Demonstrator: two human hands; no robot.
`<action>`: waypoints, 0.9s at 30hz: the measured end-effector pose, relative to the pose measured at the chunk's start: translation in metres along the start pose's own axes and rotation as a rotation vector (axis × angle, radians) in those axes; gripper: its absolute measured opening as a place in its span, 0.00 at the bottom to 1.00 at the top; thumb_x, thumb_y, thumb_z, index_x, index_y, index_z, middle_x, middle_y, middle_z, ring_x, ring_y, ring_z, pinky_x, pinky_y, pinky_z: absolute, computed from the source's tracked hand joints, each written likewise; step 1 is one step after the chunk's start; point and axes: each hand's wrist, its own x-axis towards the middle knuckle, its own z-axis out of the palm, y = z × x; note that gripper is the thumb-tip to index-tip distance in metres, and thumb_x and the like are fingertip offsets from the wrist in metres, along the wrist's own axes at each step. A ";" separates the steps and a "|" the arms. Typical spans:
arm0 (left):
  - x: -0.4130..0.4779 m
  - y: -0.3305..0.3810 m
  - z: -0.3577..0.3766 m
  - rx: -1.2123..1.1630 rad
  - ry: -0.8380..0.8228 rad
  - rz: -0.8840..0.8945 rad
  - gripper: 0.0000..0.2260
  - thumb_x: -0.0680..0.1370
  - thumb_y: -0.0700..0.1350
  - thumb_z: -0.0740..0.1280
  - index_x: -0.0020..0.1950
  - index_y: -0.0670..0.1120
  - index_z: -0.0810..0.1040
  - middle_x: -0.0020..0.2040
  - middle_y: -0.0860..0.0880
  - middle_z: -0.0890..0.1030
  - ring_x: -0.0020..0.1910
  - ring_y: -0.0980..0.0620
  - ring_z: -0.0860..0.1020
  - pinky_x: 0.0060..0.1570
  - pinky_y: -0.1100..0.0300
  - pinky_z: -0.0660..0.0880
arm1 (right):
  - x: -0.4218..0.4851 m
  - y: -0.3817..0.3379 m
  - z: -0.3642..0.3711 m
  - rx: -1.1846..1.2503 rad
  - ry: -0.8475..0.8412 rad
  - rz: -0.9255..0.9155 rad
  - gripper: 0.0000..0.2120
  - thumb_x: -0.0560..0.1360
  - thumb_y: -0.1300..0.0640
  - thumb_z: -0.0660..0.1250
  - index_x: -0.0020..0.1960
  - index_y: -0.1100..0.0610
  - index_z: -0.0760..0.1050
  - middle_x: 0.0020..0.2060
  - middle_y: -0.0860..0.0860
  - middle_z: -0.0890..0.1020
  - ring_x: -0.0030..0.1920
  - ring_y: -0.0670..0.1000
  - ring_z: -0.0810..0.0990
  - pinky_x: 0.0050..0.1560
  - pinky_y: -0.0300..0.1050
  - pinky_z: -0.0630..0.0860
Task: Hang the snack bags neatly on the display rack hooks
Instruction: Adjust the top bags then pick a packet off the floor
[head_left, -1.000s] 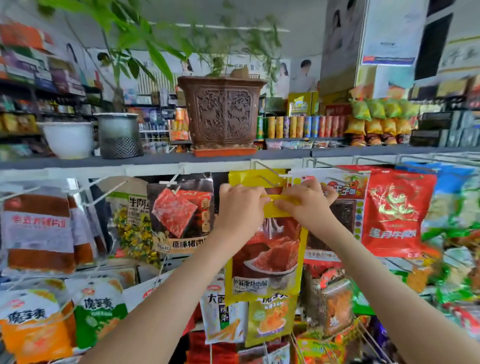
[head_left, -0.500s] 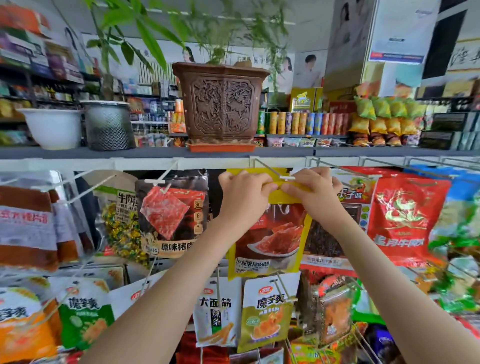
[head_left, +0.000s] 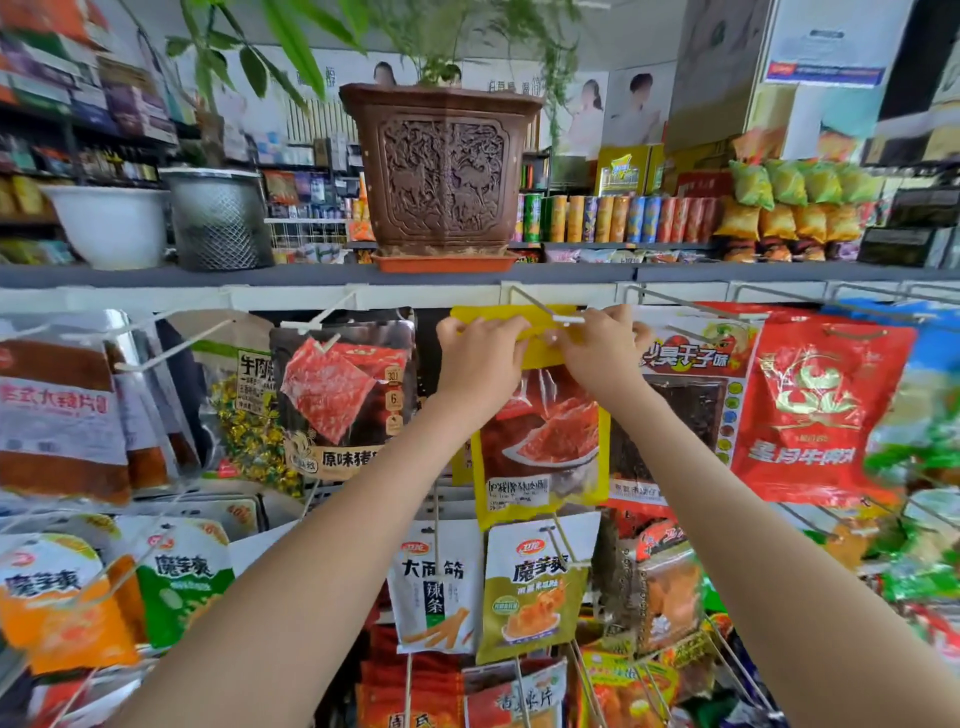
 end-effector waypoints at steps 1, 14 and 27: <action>0.003 -0.005 0.002 0.017 -0.029 0.005 0.11 0.80 0.47 0.59 0.60 0.52 0.75 0.51 0.52 0.81 0.51 0.48 0.75 0.46 0.55 0.53 | 0.004 0.001 0.004 -0.015 -0.012 0.010 0.14 0.77 0.51 0.63 0.46 0.64 0.76 0.33 0.46 0.63 0.64 0.55 0.63 0.59 0.49 0.53; 0.001 -0.014 0.032 0.136 -0.095 -0.105 0.31 0.78 0.43 0.60 0.76 0.41 0.48 0.77 0.44 0.52 0.75 0.46 0.50 0.72 0.48 0.47 | 0.007 0.015 0.055 -0.260 0.127 -0.077 0.18 0.75 0.55 0.64 0.63 0.58 0.69 0.62 0.58 0.71 0.63 0.60 0.67 0.61 0.56 0.57; -0.079 -0.002 0.065 0.100 -0.160 -0.054 0.38 0.74 0.48 0.67 0.76 0.41 0.50 0.77 0.40 0.50 0.76 0.41 0.48 0.72 0.46 0.43 | -0.077 0.045 0.062 -0.080 -0.183 -0.071 0.20 0.74 0.62 0.62 0.65 0.61 0.66 0.62 0.59 0.70 0.61 0.61 0.68 0.60 0.58 0.68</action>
